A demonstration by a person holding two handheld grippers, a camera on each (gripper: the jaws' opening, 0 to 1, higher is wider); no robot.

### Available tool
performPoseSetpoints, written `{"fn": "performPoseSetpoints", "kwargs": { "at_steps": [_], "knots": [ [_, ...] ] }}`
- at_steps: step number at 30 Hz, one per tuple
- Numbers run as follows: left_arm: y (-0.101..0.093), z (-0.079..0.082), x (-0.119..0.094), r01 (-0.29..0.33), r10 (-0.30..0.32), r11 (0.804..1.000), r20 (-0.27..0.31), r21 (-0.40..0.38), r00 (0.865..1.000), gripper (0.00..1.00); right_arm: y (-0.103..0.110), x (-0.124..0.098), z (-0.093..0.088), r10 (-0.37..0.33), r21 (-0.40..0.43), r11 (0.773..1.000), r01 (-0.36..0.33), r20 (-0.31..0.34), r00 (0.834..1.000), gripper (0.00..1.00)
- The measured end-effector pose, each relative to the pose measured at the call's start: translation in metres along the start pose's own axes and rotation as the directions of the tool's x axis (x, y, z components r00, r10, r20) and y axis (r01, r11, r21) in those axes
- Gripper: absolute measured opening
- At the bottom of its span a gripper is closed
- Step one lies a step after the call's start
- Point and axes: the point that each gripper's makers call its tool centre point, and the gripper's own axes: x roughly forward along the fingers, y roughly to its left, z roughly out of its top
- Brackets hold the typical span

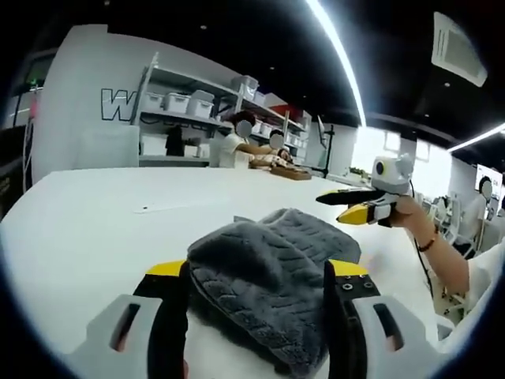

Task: Open the folded towel by lifting each exposed corner and separating the folded layers until the towel lies flat within the target outline without major curled edges

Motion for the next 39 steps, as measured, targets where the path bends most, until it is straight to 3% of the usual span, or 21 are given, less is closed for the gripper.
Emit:
{"fn": "performPoseSetpoints", "kwargs": {
  "at_steps": [11,16,27,33,39],
  "knots": [
    [0.006,0.002,0.007,0.01,-0.01,1.0,-0.012,-0.013,1.0,0.67,-0.006,0.009,0.001,0.025,0.045,0.999,-0.025,0.008,1.0,0.59],
    [0.007,0.002,0.009,0.007,-0.007,1.0,-0.014,-0.022,1.0,0.67,-0.013,0.014,0.001,-0.005,0.024,1.0,0.005,-0.016,1.0,0.58],
    [0.008,-0.002,0.013,-0.003,0.002,0.999,-0.025,-0.042,1.0,0.66,-0.021,0.027,0.004,0.011,0.035,0.999,-0.01,-0.03,0.999,0.57],
    [0.009,-0.006,0.019,-0.011,0.009,0.999,-0.034,-0.051,0.999,0.64,-0.026,0.032,0.002,0.036,0.115,0.993,-0.035,-0.007,0.999,0.55],
    [0.014,-0.009,0.021,-0.028,0.025,0.998,-0.041,-0.064,0.999,0.63,-0.03,0.032,-0.001,0.022,0.106,0.994,-0.02,-0.016,1.0,0.52]
  ]
}}
